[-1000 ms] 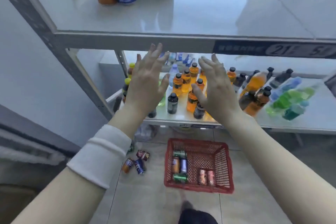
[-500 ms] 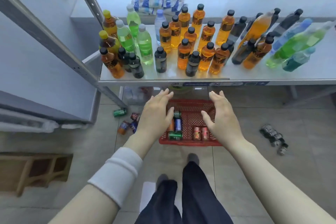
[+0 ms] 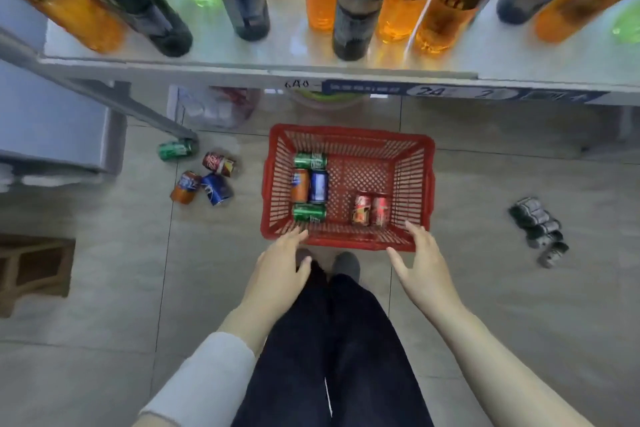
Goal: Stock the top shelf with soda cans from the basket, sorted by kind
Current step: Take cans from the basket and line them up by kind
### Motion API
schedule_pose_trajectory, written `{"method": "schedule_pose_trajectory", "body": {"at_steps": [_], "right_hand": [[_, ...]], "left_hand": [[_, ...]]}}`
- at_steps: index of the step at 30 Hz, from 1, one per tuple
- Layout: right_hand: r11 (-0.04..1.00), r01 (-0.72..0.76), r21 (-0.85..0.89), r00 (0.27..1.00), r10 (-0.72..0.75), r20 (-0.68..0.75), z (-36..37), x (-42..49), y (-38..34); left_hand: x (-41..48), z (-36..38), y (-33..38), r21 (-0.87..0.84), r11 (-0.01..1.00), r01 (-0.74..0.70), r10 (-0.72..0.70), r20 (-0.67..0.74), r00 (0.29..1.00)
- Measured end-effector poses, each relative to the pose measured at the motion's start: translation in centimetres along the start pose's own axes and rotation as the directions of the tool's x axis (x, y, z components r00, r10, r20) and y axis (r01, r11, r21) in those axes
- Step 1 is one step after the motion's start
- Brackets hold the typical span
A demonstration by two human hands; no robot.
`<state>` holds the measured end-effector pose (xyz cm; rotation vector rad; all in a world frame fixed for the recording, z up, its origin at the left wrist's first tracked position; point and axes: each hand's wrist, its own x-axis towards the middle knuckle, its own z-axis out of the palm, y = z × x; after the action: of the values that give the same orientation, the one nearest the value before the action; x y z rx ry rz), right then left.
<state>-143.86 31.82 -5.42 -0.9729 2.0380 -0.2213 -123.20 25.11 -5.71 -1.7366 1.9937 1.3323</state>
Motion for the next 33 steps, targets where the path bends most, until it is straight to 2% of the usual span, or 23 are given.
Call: {"method": "schedule_pose_trajectory", "body": {"at_steps": [5, 10, 14, 16, 18, 21, 26, 30, 33], "right_hand": [[0.994, -0.1, 0.043, 0.992, 0.096, 0.077, 8.8, 11.2, 6.7], [0.983, -0.182, -0.02, 0.97, 0.183, 0.16, 18.7, 24.1, 13.9], [0.958, -0.264, -0.114, 0.951, 0.278, 0.136, 24.6, 31.3, 17.9], [0.929, -0.326, -0.175, 0.934, 0.345, 0.092, 26.4, 33.6, 18.9], [0.895, -0.408, -0.181, 0.907, 0.42, 0.034, 27.6, 35.2, 19.1], [0.884, -0.398, -0.245, 0.908, 0.417, 0.031, 28.9, 36.4, 19.3], [0.846, -0.532, -0.043, 0.846, 0.533, 0.027, 30.4, 37.9, 20.1], [0.836, -0.546, 0.047, 0.837, 0.544, 0.048, 30.5, 38.2, 20.7], [0.841, -0.538, 0.05, 0.841, 0.532, 0.1, 29.8, 38.1, 20.6]], "left_hand": [[12.0, 6.6, -6.1, 0.1, 0.995, -0.031, 0.015, 0.153, 0.988], [25.2, 13.8, -12.9, 0.277, 0.959, -0.064, -0.017, 0.28, 0.96], [32.6, 18.6, -17.6, 0.413, 0.904, -0.109, -0.018, 0.292, 0.956], [34.5, 20.3, -19.2, 0.504, 0.849, -0.155, 0.01, 0.279, 0.96], [35.5, 21.6, -19.9, 0.625, 0.752, -0.212, 0.024, 0.295, 0.955], [36.3, 22.9, -20.4, 0.751, 0.606, -0.265, 0.057, 0.291, 0.955], [37.5, 23.8, -20.3, 0.791, 0.548, -0.271, 0.103, 0.258, 0.961], [38.6, 24.2, -20.0, 0.811, 0.506, -0.294, 0.108, 0.279, 0.954], [38.8, 24.5, -19.8, 0.815, 0.488, -0.312, 0.089, 0.31, 0.947]]}}
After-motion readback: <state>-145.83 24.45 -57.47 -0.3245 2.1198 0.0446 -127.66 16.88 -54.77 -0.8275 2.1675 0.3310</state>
